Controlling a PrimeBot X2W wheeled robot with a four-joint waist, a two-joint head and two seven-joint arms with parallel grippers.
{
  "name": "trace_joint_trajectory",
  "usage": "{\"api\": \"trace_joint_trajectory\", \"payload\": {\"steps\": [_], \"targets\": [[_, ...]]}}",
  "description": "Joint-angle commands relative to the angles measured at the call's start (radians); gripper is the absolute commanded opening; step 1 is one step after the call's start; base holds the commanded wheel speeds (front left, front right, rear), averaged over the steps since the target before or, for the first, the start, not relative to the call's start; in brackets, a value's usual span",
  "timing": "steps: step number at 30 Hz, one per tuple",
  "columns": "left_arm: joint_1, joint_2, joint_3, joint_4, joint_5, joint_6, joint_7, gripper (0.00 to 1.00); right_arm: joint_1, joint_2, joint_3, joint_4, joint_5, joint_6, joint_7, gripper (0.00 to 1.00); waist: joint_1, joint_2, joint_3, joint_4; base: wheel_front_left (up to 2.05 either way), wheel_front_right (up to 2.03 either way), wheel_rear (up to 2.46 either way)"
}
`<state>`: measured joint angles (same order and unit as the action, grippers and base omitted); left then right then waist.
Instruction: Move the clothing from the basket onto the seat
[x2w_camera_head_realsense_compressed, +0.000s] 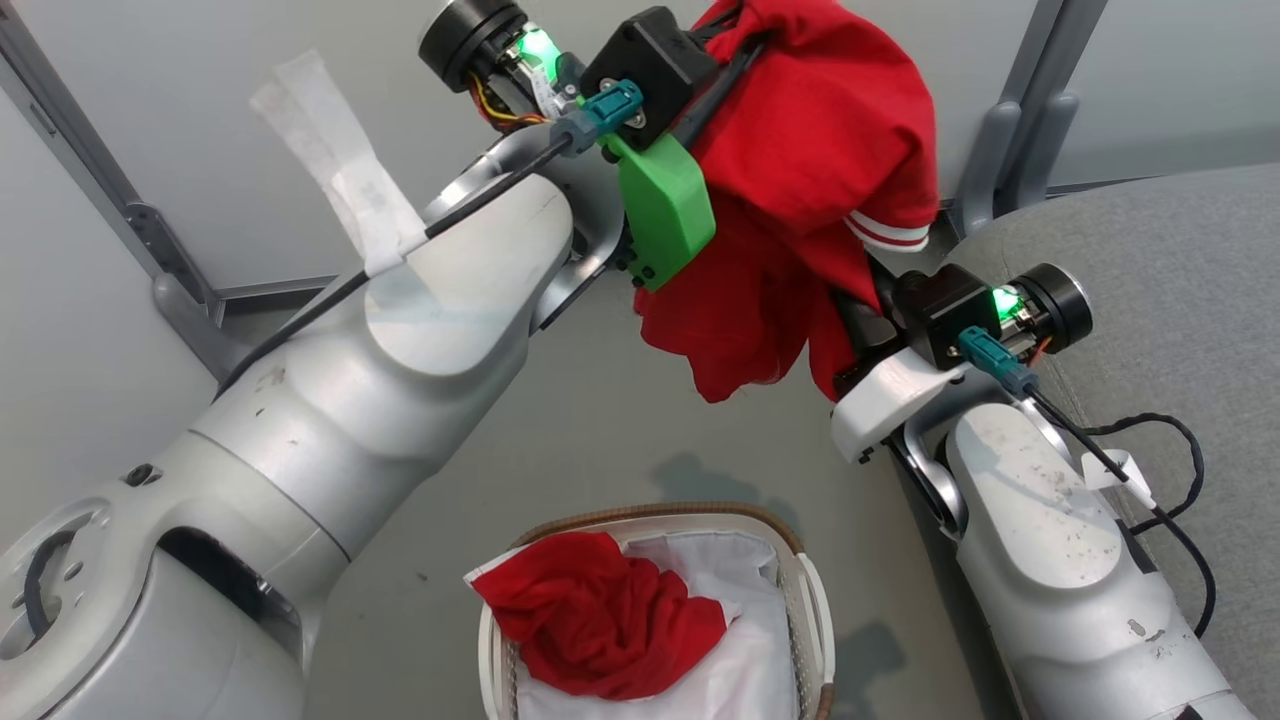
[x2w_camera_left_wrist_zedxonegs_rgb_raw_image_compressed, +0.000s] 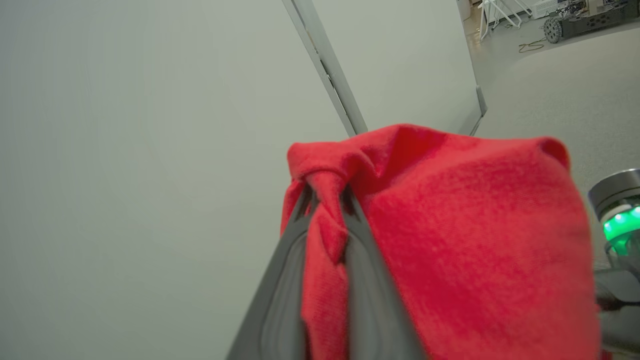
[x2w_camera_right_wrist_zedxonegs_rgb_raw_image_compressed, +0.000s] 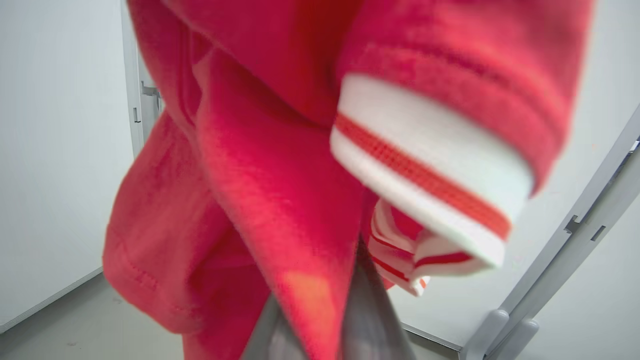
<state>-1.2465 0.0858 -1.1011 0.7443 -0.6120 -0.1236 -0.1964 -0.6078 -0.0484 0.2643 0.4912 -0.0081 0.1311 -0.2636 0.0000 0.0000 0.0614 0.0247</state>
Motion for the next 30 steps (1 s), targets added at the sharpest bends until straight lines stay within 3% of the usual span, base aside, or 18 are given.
{"api": "trace_joint_trajectory", "payload": {"steps": [1, 12, 13, 14, 15, 16, 24, 30], "targets": [[0.017, 0.008, 0.0, 0.011, 0.003, 0.003, -0.011, 0.0, 0.003, -0.004, 0.004, -0.006, 0.008, -0.001, -0.002, 0.0, 0.0, 0.0, 0.001, -0.007, 0.0, 0.0, 0.0], [0.058, 0.006, 0.001, 0.066, -0.026, -0.001, -0.042, 0.02, 0.02, -0.004, 0.002, -0.003, 0.018, -0.001, -0.002, 0.0, 0.0, 0.0, -0.006, -0.014, 0.0, 0.0, 0.0], [0.063, 0.005, 0.002, 0.07, -0.028, -0.001, -0.046, 0.27, 0.02, -0.004, 0.001, -0.004, 0.019, -0.001, -0.002, 0.0, 0.0, 0.0, -0.007, -0.013, 0.0, 0.0, 0.0], [0.068, 0.006, 0.004, 0.073, -0.033, -0.002, -0.048, 0.43, 0.02, -0.004, 0.002, -0.005, 0.021, -0.001, -0.002, 0.0, 0.0, 0.0, -0.008, -0.014, 0.0, 0.0, 0.0], [0.075, 0.007, 0.007, 0.076, -0.035, -0.002, -0.053, 0.96, 0.019, -0.004, 0.002, -0.006, 0.021, -0.001, -0.002, 0.0, 0.0, 0.0, -0.009, -0.014, 0.0, 0.0, 0.0], [0.08, 0.011, 0.008, 0.079, -0.033, -0.002, -0.054, 1.0, 0.018, -0.004, 0.002, -0.008, 0.022, -0.001, -0.002, 0.0, 0.0, 0.0, -0.01, -0.014, 0.0, 0.0, 0.0], [0.174, 0.023, 0.043, 0.079, -0.049, 0.002, -0.071, 1.0, 0.019, -0.004, -0.019, -0.016, 0.019, -0.001, -0.002, 0.0, 0.0, 0.0, -0.019, -0.005, 0.0, 0.0, 0.0], [0.298, 0.049, 0.106, 0.005, -0.029, 0.003, -0.068, 1.0, 0.026, -0.004, -0.044, -0.022, 0.007, -0.001, -0.002, 0.0, 0.0, 0.0, -0.022, 0.0, 0.0, 0.0, 0.0]]}}
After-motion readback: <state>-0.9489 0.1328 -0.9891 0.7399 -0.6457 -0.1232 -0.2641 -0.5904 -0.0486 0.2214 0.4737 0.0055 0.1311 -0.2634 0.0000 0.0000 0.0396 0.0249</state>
